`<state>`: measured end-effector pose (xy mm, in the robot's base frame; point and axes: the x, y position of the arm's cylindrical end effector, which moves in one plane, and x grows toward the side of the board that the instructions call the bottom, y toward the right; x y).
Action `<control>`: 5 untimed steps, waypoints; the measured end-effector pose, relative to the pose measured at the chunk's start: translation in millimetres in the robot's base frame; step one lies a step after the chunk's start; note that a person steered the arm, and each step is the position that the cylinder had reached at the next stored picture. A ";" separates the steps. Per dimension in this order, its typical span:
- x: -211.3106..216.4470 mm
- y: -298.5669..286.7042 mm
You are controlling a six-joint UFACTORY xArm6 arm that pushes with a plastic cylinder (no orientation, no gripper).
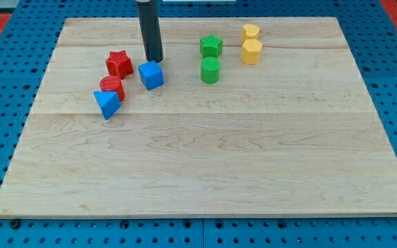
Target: Move green star along with green circle towards the center
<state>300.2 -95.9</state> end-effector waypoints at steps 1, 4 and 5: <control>-0.3 -87.0; -75.9 160.4; -55.7 146.5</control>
<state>244.5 50.7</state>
